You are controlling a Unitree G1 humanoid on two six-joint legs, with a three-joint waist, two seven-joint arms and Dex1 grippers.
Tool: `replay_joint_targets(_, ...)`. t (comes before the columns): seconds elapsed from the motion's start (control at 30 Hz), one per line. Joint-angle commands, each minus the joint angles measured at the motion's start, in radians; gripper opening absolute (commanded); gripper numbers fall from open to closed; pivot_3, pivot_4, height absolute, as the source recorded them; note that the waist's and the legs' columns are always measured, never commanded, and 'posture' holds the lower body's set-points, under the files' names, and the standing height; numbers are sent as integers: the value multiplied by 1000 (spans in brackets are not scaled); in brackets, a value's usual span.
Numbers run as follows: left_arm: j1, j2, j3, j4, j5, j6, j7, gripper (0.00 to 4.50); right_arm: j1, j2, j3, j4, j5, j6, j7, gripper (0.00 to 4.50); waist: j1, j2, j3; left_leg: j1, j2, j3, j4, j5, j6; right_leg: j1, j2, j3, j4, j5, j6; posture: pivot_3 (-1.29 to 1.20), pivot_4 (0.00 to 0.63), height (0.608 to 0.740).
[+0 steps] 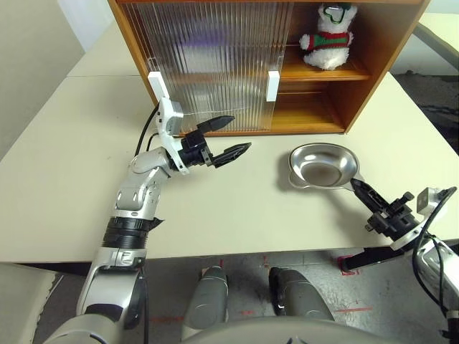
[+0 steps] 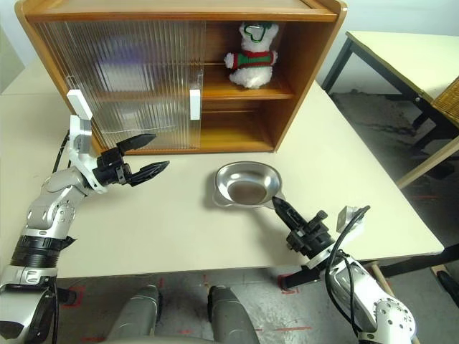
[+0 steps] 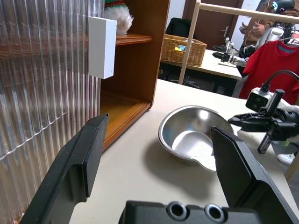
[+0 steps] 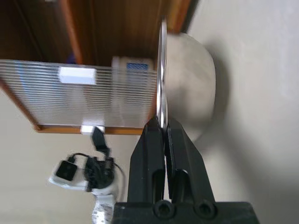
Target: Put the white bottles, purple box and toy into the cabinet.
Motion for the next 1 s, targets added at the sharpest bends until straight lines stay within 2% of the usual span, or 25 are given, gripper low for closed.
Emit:
replay_joint_targets(0.03, -10, 0, -8, 9, 8, -7, -9, 4500, -26, 13, -4, 2, 24, -6, -14, 41, 0, 0, 0, 0, 0, 0, 0, 0, 0, 0, 0, 0, 0, 0, 0, 48, 109, 740)
replay_joint_targets(0.3, -9, 5, -5, 4, 8, -5, -7, 4500, -169, 70, 0, 58, 19, -35, -44, 41, 0, 0, 0, 1, 0, 0, 0, 1, 2, 0, 0, 0, 2, 1, -1, 56, 109, 740)
replay_joint_targets(0.47, -3, 5, -4, -7, 8, -3, 0, 4500, -291, 70, 3, 175, -47, -35, -16, 41, 0, 0, 0, 1, 0, 0, 1, 1, 2, 0, 0, 0, 4, 1, -1, 68, 109, 740)
replay_joint_targets(1.0, 47, 25, 10, -86, -5, 25, 40, 4500, -746, 31, -38, 798, -485, -92, 313, 41, 10, 1, 0, 4, 0, -1, 0, 3, 4, 0, 0, 0, 7, 8, -12, 134, 126, 740)
